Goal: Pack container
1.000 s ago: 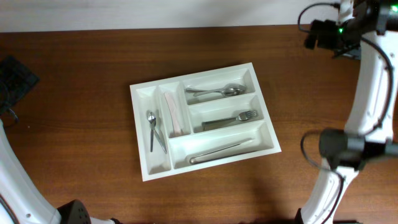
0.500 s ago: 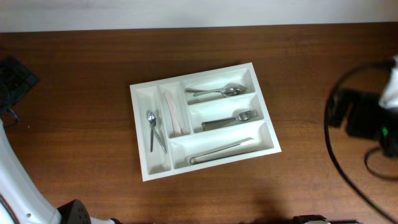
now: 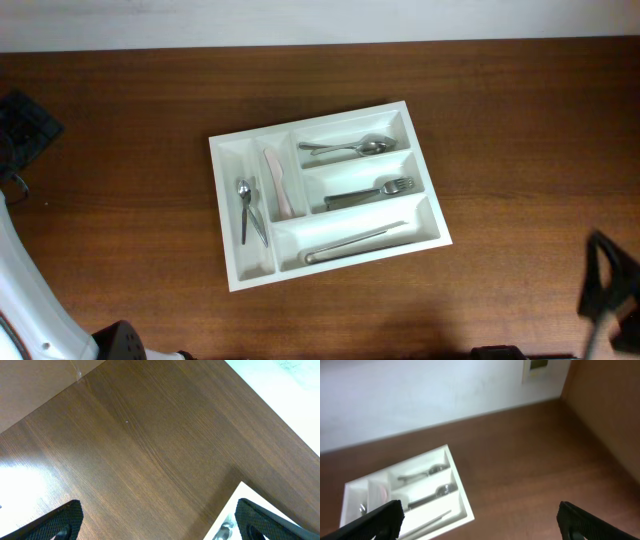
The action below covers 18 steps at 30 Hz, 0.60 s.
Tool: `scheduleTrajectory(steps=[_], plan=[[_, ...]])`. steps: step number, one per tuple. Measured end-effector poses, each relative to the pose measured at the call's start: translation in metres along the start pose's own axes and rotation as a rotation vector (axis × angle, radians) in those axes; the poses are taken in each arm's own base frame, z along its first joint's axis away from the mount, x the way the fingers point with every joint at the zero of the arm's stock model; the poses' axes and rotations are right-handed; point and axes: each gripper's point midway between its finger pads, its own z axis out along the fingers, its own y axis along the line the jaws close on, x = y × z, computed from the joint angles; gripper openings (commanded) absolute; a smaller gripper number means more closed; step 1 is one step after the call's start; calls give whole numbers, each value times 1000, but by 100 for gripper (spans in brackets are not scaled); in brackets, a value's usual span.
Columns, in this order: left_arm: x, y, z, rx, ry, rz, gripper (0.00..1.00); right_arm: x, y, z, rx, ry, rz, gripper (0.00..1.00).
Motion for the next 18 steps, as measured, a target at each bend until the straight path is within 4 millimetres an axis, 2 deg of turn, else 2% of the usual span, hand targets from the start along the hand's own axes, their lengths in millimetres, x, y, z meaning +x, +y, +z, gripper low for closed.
scheduleTrajectory(steps=[4,6,7,12,13,18], plan=[[0,0,0,0,0,0,99,7,-9,-37,-8,-132,43,99],[0,0,0,0,0,0,99,4,-11,-41,-8,-196,65,99],[0,0,0,0,0,0,99,-5,-9,-40,-16,-269,79,99],[0,0,0,1,0,0,99,-13,-7,-19,-53,-481,114,99],[0,0,0,2,0,0,99,-4,-7,-6,-59,-512,119,99],[0,0,0,0,0,0,99,15,-6,35,-92,-650,140,99]])
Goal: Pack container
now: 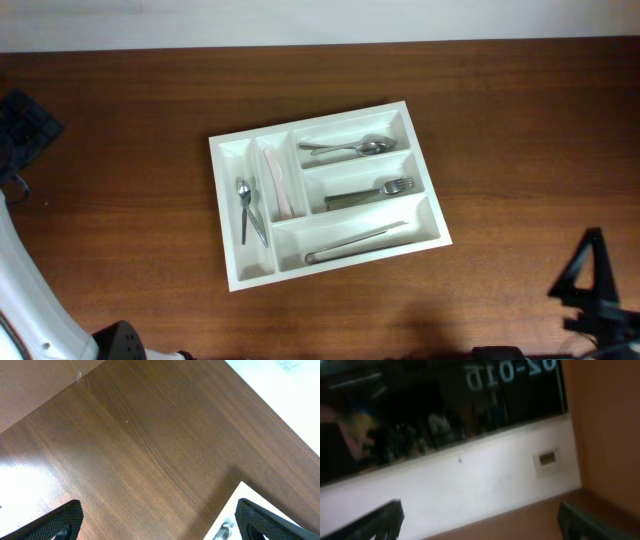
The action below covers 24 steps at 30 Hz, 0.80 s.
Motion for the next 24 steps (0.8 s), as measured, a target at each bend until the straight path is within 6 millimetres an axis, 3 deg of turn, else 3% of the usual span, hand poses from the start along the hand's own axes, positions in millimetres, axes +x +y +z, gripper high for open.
scheduleTrajectory(steps=[3,4,7,15,19,24], plan=[[0,0,0,0,0,0,99,33,-6,11,-15,-38,8,99],[0,0,0,0,1,0,99,56,-9,17,-17,-26,8,99],[0,0,0,1,1,0,99,86,-13,27,-38,-59,16,99],[0,0,0,1,1,0,99,153,-17,46,-84,-37,18,99],[0,0,0,1,0,0,99,179,-19,50,-89,2,16,99],[0,0,0,1,0,0,99,225,-29,54,-69,81,4,99]])
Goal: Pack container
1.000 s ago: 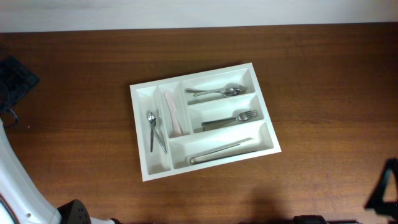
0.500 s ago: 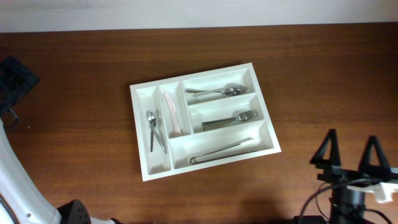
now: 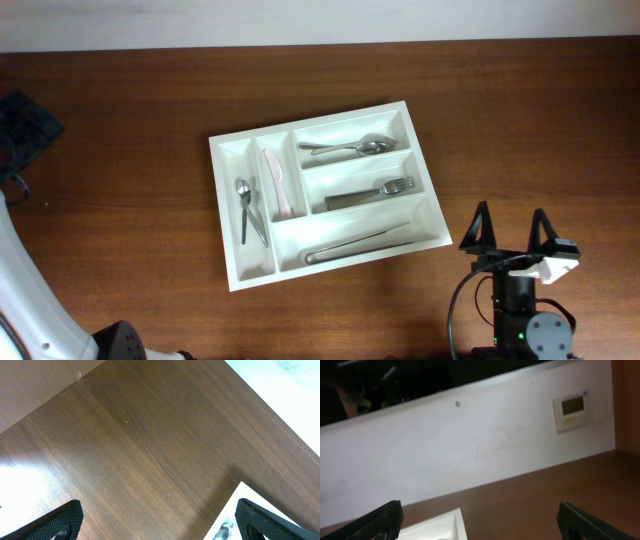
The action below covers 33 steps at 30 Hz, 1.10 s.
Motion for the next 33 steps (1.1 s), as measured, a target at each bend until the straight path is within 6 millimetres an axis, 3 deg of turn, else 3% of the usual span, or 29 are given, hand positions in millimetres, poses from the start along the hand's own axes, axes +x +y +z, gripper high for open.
scheduleTrajectory(steps=[15,33], plan=[[0,0,0,0,0,0,99,75,-19,-3,54,216,-23,99],[0,0,0,0,1,0,99,75,-19,-3,54,216,-23,99]])
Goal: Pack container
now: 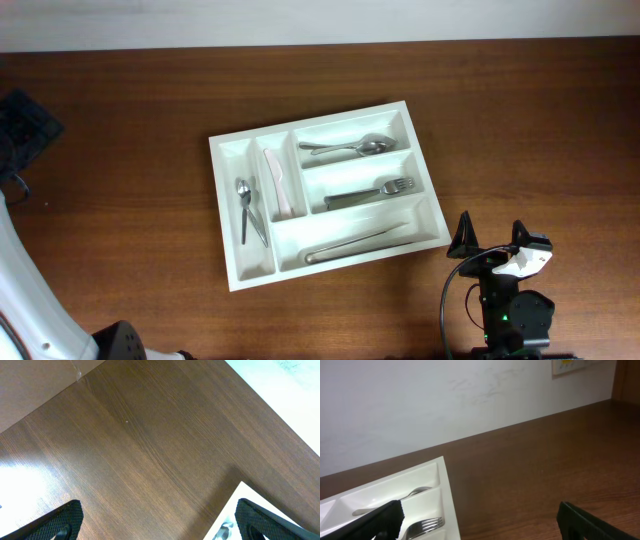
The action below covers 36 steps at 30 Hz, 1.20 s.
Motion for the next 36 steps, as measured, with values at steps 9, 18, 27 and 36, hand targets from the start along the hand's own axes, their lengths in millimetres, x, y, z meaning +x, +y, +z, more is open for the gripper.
scheduleTrajectory(steps=[9,18,27,36], plan=[[0,0,0,-1,0,0,99,0,0,0,0,0,-1,99],[43,-48,-78,370,-410,88,99,0,1,0,-3,1,0,99],[148,-13,-25,488,-536,113,99,0,1,0,-4,2,0,99],[184,-35,12,601,-767,408,99,0,1,0,-4,2,0,99]])
